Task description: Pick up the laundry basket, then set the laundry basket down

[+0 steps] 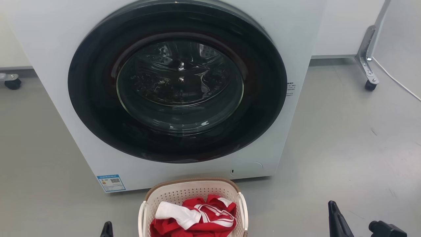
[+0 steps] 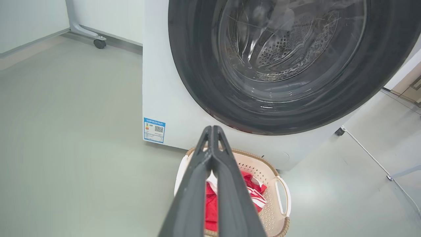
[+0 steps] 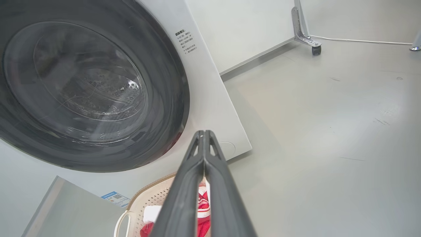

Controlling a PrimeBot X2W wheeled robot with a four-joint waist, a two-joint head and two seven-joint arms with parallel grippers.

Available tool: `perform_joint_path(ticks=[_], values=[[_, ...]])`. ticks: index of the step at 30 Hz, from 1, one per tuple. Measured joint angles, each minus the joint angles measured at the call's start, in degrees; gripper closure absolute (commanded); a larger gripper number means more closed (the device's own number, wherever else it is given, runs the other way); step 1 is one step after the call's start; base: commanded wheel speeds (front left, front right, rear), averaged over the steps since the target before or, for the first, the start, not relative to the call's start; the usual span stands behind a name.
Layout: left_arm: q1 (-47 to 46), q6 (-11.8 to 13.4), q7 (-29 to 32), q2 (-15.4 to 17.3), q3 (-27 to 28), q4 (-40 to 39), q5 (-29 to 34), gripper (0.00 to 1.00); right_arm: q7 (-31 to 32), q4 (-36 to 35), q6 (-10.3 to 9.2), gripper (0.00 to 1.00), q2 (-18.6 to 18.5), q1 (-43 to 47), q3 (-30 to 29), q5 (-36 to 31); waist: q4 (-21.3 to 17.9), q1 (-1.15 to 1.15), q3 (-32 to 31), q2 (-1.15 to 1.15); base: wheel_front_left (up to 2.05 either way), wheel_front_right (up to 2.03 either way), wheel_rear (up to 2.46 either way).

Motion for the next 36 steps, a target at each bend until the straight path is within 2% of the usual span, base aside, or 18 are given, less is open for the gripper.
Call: perform_joint_path(ticks=[36], values=[[-6.8, -5.1, 7.8, -0.9, 4.9, 3.7, -30.4, 1.00, 7.8, 2.9, 5.15, 1.00, 1.0, -4.2, -9.0, 27.5, 0.9, 0.00, 1.0, 0.00, 0.00, 0.00, 0.00]])
